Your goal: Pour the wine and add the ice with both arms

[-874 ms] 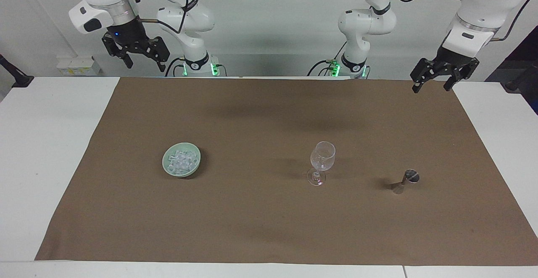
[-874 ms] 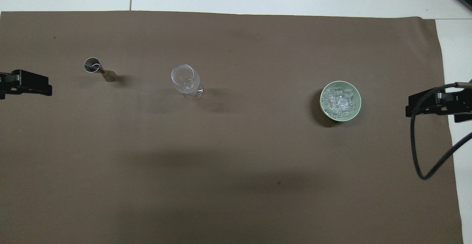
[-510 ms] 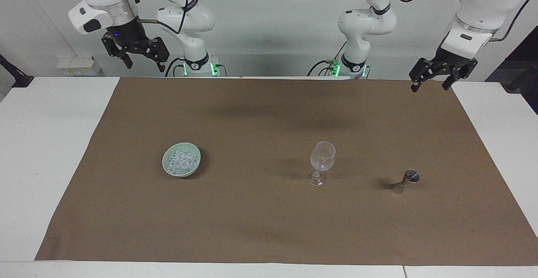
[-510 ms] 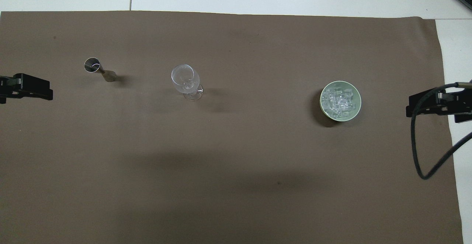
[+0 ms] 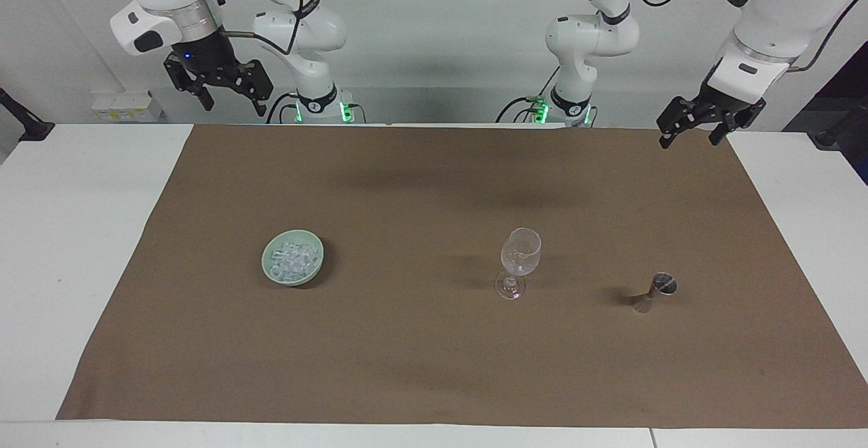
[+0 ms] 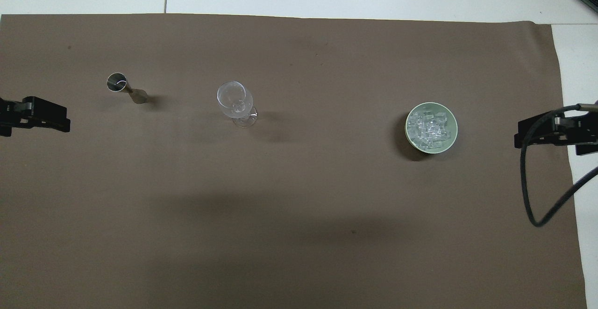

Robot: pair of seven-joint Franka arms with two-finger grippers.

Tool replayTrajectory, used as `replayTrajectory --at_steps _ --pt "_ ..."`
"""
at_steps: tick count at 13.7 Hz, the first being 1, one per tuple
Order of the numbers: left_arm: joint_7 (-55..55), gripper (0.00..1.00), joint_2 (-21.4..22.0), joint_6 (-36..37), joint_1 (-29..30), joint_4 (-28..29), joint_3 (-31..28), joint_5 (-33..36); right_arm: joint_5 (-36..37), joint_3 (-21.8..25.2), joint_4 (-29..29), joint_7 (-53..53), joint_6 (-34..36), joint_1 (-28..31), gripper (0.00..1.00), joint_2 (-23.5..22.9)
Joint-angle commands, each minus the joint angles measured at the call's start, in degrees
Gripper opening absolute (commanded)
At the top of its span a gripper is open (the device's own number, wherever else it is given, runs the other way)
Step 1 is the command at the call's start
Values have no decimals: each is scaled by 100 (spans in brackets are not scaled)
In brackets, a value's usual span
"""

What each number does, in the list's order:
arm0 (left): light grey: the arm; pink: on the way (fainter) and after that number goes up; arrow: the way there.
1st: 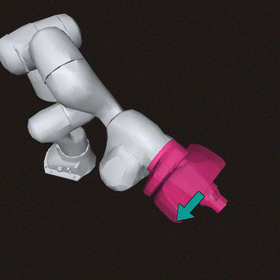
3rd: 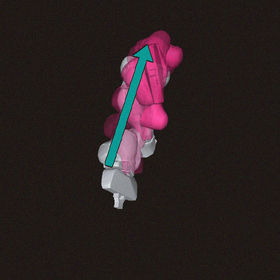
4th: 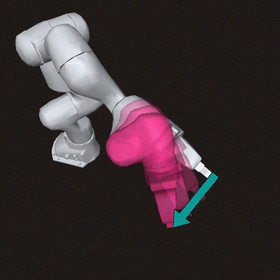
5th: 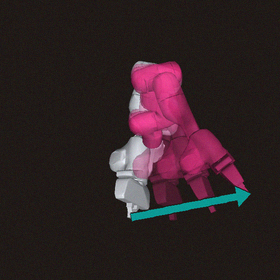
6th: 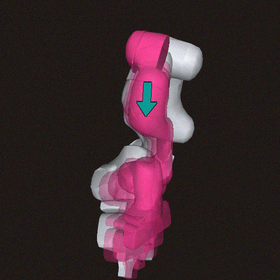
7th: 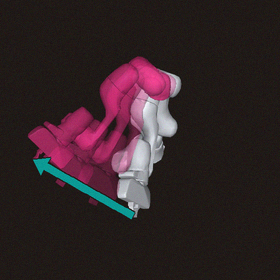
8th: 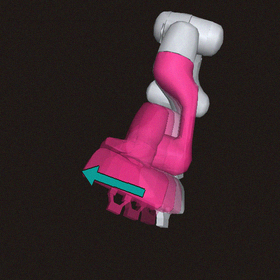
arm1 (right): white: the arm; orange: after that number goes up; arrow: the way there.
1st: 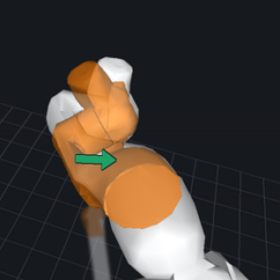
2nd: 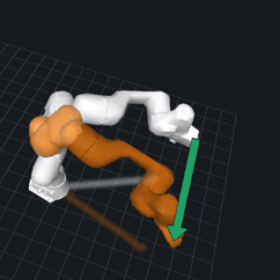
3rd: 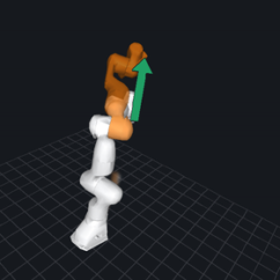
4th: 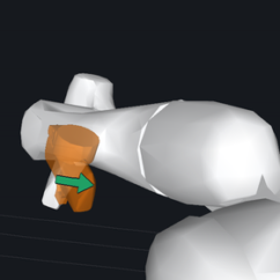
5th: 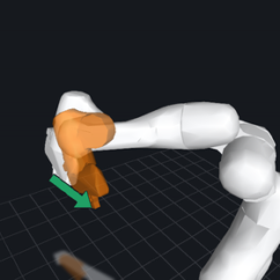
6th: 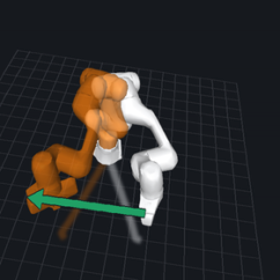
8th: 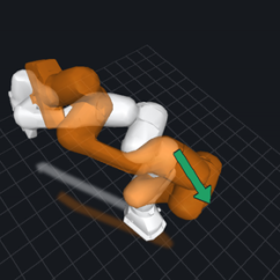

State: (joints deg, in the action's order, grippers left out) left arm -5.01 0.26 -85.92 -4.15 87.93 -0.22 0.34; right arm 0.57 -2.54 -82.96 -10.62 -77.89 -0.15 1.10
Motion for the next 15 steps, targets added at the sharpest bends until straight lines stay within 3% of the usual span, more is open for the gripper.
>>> replayTrajectory --at_steps 1,7,12,15 --pt "43 100 -114 110 -33 -189 -22 -25 -136 7 -116 60 -24 67 100 101" --pt "551 100 -307 -66 -7 -189 -13 -86 -136 7 -116 60 -24 67 100 101" --pt "2334 100 -360 -487 265 -162 -39 -613 -136 7 -116 60 -24 67 100 101" --pt "3345 100 -500 -505 738 -171 -39 -1147 -136 7 -116 60 -24 67 100 101"
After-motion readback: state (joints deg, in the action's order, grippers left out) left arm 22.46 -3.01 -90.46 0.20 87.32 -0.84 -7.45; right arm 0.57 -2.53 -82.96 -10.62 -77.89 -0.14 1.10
